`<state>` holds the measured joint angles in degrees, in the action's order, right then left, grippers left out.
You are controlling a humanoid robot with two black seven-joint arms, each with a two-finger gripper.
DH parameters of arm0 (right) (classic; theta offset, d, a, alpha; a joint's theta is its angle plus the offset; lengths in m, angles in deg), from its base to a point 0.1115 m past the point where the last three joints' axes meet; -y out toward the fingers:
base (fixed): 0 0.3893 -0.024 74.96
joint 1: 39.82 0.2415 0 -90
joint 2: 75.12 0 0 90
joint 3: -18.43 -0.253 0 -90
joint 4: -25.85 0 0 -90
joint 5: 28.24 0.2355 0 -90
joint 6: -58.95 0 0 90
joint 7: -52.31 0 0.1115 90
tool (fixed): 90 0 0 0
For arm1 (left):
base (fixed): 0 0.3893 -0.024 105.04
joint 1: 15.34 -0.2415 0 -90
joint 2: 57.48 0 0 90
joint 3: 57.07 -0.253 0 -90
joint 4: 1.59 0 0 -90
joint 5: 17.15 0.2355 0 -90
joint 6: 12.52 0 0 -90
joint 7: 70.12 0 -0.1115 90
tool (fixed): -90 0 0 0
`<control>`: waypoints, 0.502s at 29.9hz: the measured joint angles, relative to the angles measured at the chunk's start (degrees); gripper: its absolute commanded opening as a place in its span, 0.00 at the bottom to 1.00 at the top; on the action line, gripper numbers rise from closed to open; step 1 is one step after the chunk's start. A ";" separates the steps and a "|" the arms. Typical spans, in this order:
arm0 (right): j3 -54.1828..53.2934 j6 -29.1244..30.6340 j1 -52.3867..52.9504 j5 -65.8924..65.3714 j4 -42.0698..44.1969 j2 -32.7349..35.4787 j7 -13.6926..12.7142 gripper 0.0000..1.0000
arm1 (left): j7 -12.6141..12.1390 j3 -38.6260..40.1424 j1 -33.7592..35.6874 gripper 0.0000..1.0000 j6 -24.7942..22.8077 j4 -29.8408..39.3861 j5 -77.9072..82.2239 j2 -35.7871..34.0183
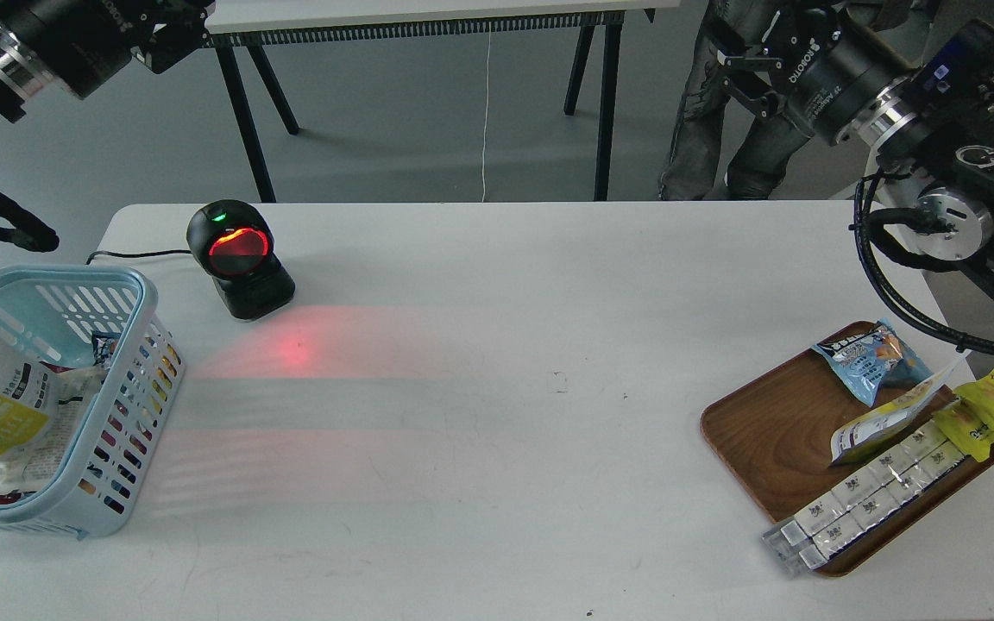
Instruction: Scan snack and place in basket
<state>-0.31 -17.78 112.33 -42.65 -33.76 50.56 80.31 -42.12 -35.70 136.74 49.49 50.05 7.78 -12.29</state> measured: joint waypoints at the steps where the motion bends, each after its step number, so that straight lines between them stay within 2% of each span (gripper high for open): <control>1: 0.00 0.00 -0.13 0.00 -0.18 0.09 0.00 1.00 | 0.00 0.00 -0.37 0.99 0.00 -0.02 -0.01 -0.11; 15: -0.08 -0.25 -0.90 0.00 -0.64 0.37 0.00 1.00 | 0.00 0.27 -3.91 0.99 0.00 0.28 -0.14 -3.87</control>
<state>-0.38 -18.02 111.44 -42.65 -34.40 50.93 80.31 -42.12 -35.43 132.83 49.48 50.33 7.63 -16.16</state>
